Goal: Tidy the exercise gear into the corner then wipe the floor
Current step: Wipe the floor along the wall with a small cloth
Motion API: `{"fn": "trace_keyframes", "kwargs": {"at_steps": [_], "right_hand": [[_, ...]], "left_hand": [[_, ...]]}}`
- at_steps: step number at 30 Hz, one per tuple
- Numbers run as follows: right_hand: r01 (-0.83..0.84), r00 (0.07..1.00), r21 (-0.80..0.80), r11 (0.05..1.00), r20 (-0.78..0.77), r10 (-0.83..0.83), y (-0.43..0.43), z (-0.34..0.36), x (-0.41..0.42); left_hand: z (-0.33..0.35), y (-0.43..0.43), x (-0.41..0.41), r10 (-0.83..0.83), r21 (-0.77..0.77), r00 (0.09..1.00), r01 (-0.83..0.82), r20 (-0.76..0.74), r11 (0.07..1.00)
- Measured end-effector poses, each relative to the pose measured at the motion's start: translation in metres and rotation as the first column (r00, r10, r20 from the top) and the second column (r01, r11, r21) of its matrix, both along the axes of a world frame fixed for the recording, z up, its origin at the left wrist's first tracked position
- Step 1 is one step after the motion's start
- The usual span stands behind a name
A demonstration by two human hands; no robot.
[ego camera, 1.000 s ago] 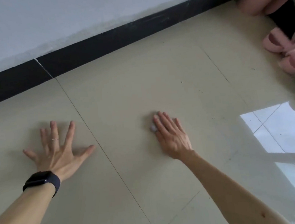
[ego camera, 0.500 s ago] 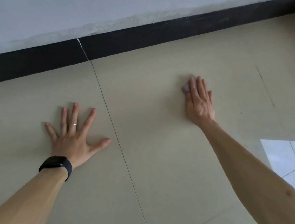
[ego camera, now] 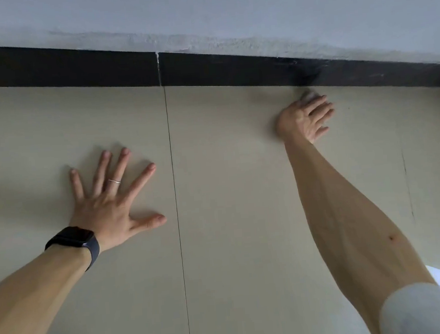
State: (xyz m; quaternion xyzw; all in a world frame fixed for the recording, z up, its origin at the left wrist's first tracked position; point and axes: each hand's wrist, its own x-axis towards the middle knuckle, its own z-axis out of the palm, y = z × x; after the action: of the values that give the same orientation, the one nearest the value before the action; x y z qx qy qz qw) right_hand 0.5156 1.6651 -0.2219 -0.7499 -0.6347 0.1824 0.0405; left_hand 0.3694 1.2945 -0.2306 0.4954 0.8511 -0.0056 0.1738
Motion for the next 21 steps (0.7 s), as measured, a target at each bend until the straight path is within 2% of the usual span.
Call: {"fn": "trace_keyframes", "kwargs": {"at_steps": [1, 2, 4, 5, 6, 7, 8, 9, 10, 11, 12, 13, 14, 15, 16, 17, 18, 19, 21], "right_hand": [[-0.013, 1.0, 0.063, 0.998, -0.01, 0.014, -0.014, -0.004, -0.022], [-0.092, 0.995, 0.171, 0.981, -0.032, 0.099, -0.034, -0.007, -0.041], [-0.367, 0.927, 0.262, 0.893, 0.02, 0.375, -0.083, -0.011, -0.066], [-0.559, 0.826, 0.224, 0.798, 0.076, 0.558, -0.107, -0.012, -0.067], [-0.75, 0.66, 0.153, 0.643, 0.116, 0.742, -0.122, -0.013, -0.061], [-0.882, 0.471, 0.077, 0.465, 0.102, 0.876, -0.123, -0.011, -0.053], [-0.943, 0.333, 0.041, 0.331, 0.094, 0.938, -0.112, -0.009, -0.042], [-0.953, 0.303, 0.047, 0.3, 0.119, 0.945, -0.095, -0.008, -0.029], [-0.916, 0.402, 0.094, 0.391, 0.161, 0.902, -0.077, -0.008, -0.016], [-0.813, 0.583, 0.139, 0.566, 0.181, 0.793, -0.059, -0.007, -0.003], [-0.631, 0.775, 0.168, 0.758, 0.17, 0.608, -0.044, -0.006, 0.008], [-0.399, 0.916, 0.152, 0.904, 0.12, 0.384, -0.037, -0.005, 0.016], [-0.226, 0.972, 0.125, 0.966, 0.091, 0.216, -0.041, -0.005, 0.018], [-0.185, 0.982, 0.118, 0.976, 0.065, 0.179, -0.059, -0.003, 0.014], [-0.27, 0.963, 0.155, 0.95, 0.058, 0.264, -0.083, -0.005, 0.009], [-0.444, 0.896, 0.18, 0.878, 0.066, 0.439, -0.11, -0.009, 0.009], [-0.648, 0.76, 0.153, 0.746, 0.078, 0.645, -0.14, -0.01, 0.011], [-0.818, 0.574, 0.094, 0.567, 0.081, 0.815, -0.167, -0.01, 0.018], [-0.974, 0.224, 0.039, 0.221, 0.119, 0.967, -0.186, -0.006, 0.044]], "left_hand": [[-0.001, 0.0, -0.001, 0.0, -0.001, 1.0, 0.0, 0.01, 1.0], [-0.002, 0.0, -0.001, -0.003, -0.006, 1.0, 0.003, 0.019, 1.0], [0.0, -0.001, -0.003, 0.003, -0.035, 0.999, -0.002, 0.038, 0.999], [0.0, -0.001, -0.004, 0.015, -0.048, 0.999, -0.013, 0.044, 0.999], [0.0, -0.001, -0.005, 0.026, -0.059, 0.998, -0.023, 0.054, 0.998], [0.0, -0.001, -0.006, 0.03, -0.073, 0.997, -0.025, 0.07, 0.997], [0.001, -0.001, -0.006, 0.036, -0.08, 0.996, -0.029, 0.085, 0.996], [0.002, -0.001, -0.006, 0.045, -0.081, 0.995, -0.037, 0.091, 0.996], [0.002, 0.001, -0.005, 0.048, -0.078, 0.995, -0.041, 0.09, 0.996], [0.002, 0.002, -0.004, 0.048, -0.077, 0.995, -0.041, 0.088, 0.996], [0.001, 0.003, -0.003, 0.046, -0.076, 0.995, -0.039, 0.086, 0.996], [0.001, 0.003, -0.002, 0.042, -0.077, 0.995, -0.036, 0.085, 0.996], [0.0, 0.003, -0.003, 0.044, -0.081, 0.995, -0.037, 0.086, 0.996], [0.0, 0.003, -0.004, 0.045, -0.09, 0.995, -0.037, 0.09, 0.995], [0.001, 0.002, -0.004, 0.044, -0.101, 0.994, -0.034, 0.099, 0.994], [0.002, 0.001, -0.004, 0.044, -0.112, 0.993, -0.032, 0.108, 0.993], [0.003, 0.0, -0.004, 0.046, -0.118, 0.992, -0.032, 0.114, 0.993], [0.004, 0.0, -0.004, 0.052, -0.113, 0.992, -0.038, 0.116, 0.993], [0.006, 0.001, -0.003, 0.057, -0.1, 0.992, -0.046, 0.111, 0.994]]}}
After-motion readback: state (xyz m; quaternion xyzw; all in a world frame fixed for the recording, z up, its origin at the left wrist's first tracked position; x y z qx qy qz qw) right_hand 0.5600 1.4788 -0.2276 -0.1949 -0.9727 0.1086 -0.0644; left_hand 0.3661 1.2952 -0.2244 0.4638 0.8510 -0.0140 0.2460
